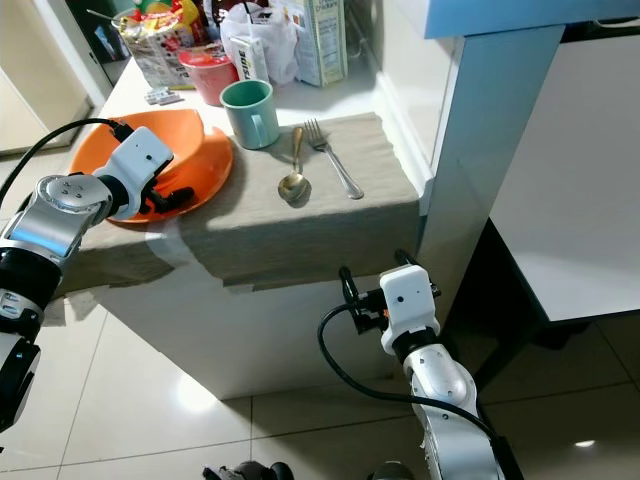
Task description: Setting the table
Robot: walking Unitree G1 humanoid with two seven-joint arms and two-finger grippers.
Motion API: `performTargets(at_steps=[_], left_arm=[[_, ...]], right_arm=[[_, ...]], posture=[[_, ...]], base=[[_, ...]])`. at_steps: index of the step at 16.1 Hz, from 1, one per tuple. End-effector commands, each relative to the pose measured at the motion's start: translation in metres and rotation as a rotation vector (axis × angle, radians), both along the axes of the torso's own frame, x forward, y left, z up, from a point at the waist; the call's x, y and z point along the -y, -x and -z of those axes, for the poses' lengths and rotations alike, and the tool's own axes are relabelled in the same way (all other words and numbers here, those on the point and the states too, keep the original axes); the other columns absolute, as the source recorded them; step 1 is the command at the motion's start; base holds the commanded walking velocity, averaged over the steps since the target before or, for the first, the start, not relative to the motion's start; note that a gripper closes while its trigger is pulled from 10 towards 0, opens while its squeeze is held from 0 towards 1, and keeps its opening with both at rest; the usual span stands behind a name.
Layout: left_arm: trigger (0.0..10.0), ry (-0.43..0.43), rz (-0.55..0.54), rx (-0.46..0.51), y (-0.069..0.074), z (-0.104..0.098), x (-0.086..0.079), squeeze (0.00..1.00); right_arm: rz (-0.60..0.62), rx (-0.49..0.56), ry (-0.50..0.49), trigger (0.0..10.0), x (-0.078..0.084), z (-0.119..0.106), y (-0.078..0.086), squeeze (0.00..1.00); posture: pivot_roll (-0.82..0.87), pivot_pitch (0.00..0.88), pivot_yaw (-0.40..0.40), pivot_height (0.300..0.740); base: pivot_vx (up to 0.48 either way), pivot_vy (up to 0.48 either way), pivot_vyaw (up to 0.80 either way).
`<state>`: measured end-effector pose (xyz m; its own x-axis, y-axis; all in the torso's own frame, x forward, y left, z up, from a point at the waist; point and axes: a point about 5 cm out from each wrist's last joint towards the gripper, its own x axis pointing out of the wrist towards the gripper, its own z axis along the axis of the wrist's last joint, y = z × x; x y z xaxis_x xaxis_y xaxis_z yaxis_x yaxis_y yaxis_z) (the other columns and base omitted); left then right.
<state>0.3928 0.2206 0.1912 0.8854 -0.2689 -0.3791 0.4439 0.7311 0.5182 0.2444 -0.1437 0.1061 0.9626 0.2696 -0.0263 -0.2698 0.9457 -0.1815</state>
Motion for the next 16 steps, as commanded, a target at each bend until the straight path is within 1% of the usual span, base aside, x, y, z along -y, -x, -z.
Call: performTargets(at_steps=[1,5,7,8,11,13,16], left_arm=[[0.0,-0.009,-0.032,-0.034,0.001,0.003,-0.009,0.00],[0.0,-0.030,-0.010,0.002,0.000,-0.004,-0.011,0.00],[0.0,-0.027,-0.005,0.009,0.000,-0.007,-0.012,0.00],[0.0,-0.013,0.009,0.020,-0.001,-0.012,-0.011,0.00],[0.0,-0.001,0.037,0.050,-0.002,-0.021,-0.009,0.00],[0.0,-0.001,0.053,0.058,-0.001,-0.022,-0.008,0.00],[0.0,-0.006,0.036,0.073,0.000,-0.020,-0.012,0.00]], right_arm=[[-0.013,0.006,-0.008,10.0,-0.002,-0.004,0.001,0.00],[-0.020,-0.008,-0.008,10.0,-0.005,-0.001,0.000,0.00],[-0.022,-0.010,-0.008,10.0,-0.005,-0.001,0.000,0.00],[-0.025,-0.015,-0.007,10.0,-0.005,0.000,-0.001,0.00],[-0.033,-0.020,-0.005,10.0,-0.006,0.002,-0.001,0.00],[-0.037,-0.025,-0.004,10.0,-0.007,0.003,-0.002,0.00],[-0.043,-0.031,-0.004,10.0,-0.008,0.005,-0.002,0.00]], posture=[[-0.21,0.104,0.160,0.736],[-0.21,0.087,0.154,0.736],[-0.20,0.084,0.154,0.736],[-0.20,0.074,0.149,0.736],[-0.20,0.064,0.145,0.736],[-0.19,0.061,0.143,0.736],[-0.19,0.059,0.142,0.736]], base=[[0.000,0.000,0.00],[0.000,0.000,0.00],[0.000,0.000,0.00],[0.000,0.000,0.00],[0.000,0.000,0.00],[0.000,0.000,0.00],[0.000,0.000,0.00]])
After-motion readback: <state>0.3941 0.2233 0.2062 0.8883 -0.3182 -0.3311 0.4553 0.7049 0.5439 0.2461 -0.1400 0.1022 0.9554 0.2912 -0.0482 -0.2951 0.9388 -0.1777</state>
